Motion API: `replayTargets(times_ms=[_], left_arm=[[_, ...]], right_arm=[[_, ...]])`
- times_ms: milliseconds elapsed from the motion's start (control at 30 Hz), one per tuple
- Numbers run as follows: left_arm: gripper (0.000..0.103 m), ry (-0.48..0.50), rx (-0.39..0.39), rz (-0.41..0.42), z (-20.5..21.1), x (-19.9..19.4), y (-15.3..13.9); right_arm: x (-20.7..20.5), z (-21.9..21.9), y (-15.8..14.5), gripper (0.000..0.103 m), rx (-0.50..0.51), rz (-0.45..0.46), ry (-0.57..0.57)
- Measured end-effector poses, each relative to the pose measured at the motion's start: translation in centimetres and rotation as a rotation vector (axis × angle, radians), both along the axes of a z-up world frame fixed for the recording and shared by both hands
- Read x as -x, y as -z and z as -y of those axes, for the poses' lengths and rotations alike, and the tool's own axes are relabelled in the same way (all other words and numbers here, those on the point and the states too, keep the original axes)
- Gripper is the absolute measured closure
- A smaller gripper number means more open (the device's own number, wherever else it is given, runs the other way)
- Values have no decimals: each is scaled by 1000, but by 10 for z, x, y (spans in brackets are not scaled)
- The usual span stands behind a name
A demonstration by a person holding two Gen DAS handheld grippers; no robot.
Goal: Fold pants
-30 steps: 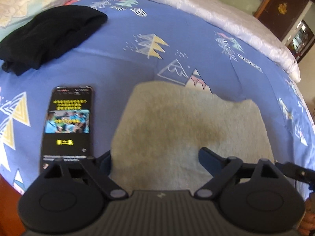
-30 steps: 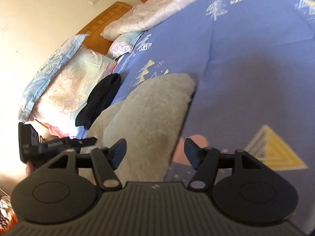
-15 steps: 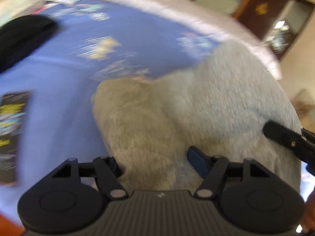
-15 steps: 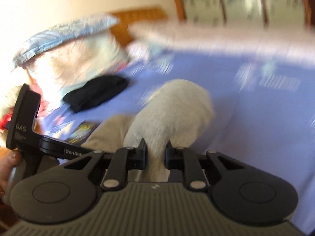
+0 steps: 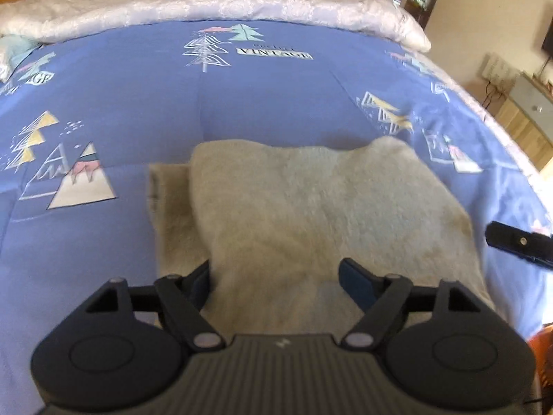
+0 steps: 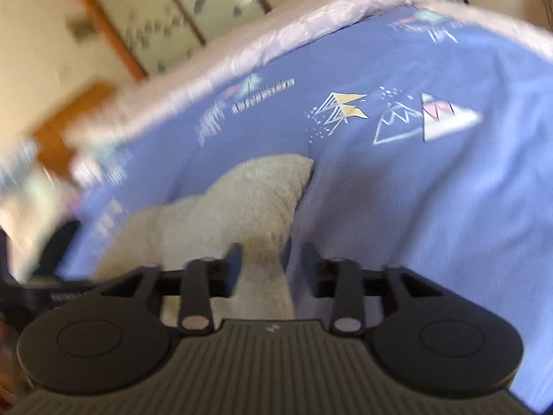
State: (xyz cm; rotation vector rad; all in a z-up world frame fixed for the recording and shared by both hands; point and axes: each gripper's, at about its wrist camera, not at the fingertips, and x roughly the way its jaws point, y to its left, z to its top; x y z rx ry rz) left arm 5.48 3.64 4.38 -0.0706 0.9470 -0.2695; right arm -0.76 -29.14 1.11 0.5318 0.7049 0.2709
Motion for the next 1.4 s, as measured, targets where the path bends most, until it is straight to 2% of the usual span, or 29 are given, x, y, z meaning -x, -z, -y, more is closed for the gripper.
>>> replayTargets(times_ms=[33, 167, 233, 300, 367, 433, 533, 633, 667, 700, 800, 1000, 1033, 1200, 1400], left_arm=[[16, -22, 7, 12, -8, 3, -5], [16, -135, 72, 7, -34, 1, -15], [27, -173, 95, -9, -39, -4, -15], [33, -181, 70, -28, -34, -7, -11], [36, -181, 16, -63, -23, -7, -2], [35, -187, -29, -67, -17, -1, 6], [34, -196, -34, -49, -21, 12, 13], [30, -195, -29, -55, -27, 12, 18], [28, -195, -29, -59, -28, 11, 22], [23, -198, -32, -58, -28, 10, 24], [15, -205, -60, -55, -26, 7, 29], [16, -231, -56, -75, -27, 10, 17], [18, -231, -48, -73, -28, 13, 13], [19, -225, -48, -45, -29, 35, -5], [19, -234, -53, -10, -28, 52, -16]], right_arm=[[6, 9, 1, 52, -34, 8, 8], [17, 13, -9, 52, -86, 47, -1], [20, 8, -17, 52, -100, 76, -25], [13, -7, -27, 53, -96, 108, -63], [16, -25, -33, 55, -77, 139, -116], [14, -44, -31, 65, -67, 143, -181], [9, -68, -16, 71, -40, 97, -264], [-3, -84, 17, 74, -3, -61, -297], [-6, -86, 30, 74, 2, -97, -288], [-5, -82, 35, 74, -32, -79, -272], [-12, -74, 34, 75, -73, -112, -264], [-2, -70, 22, 72, -60, -106, -256], [6, -72, 17, 68, -58, -96, -246], [24, -57, 0, 61, -37, -31, -187], [38, -47, -3, 60, -45, -34, -125]])
